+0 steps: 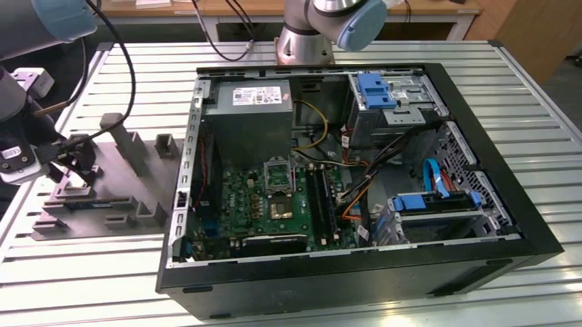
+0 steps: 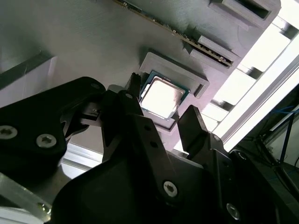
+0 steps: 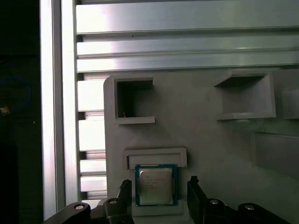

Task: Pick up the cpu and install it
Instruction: 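Pick up the cpu and move it towards the insertion slot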

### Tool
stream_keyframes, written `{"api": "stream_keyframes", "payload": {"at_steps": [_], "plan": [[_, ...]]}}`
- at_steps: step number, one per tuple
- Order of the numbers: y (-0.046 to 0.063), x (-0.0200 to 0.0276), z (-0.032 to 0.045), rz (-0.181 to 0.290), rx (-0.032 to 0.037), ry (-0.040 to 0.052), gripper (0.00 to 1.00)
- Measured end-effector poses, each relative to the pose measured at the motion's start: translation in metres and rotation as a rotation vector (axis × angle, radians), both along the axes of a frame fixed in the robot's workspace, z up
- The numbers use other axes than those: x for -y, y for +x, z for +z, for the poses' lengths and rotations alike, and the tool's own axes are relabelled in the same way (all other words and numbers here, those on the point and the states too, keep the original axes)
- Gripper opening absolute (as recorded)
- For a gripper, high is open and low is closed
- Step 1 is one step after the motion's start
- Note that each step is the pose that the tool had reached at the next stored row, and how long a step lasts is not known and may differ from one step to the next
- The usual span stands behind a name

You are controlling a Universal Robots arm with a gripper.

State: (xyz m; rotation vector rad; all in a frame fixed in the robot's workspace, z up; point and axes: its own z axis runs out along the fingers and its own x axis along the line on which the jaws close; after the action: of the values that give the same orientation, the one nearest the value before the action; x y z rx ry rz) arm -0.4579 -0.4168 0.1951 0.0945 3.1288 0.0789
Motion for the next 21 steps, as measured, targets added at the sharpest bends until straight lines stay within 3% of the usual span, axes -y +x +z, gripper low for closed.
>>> {"api": "stream_keyframes", "payload": {"at_steps": [11, 13, 14, 21], "plan": [[0.0, 0.0, -0.0035, -0.001, 0.0, 0.0, 0.59], [-0.0001, 0.0, -0.0036, -0.001, -0.0001, -0.0001, 0.6], [0.0, 0.0, -0.0037, -0.001, -0.0001, 0.0, 0.66], [-0.0001, -0.0001, -0.0085, -0.011, 0.0, 0.0, 0.66]]}}
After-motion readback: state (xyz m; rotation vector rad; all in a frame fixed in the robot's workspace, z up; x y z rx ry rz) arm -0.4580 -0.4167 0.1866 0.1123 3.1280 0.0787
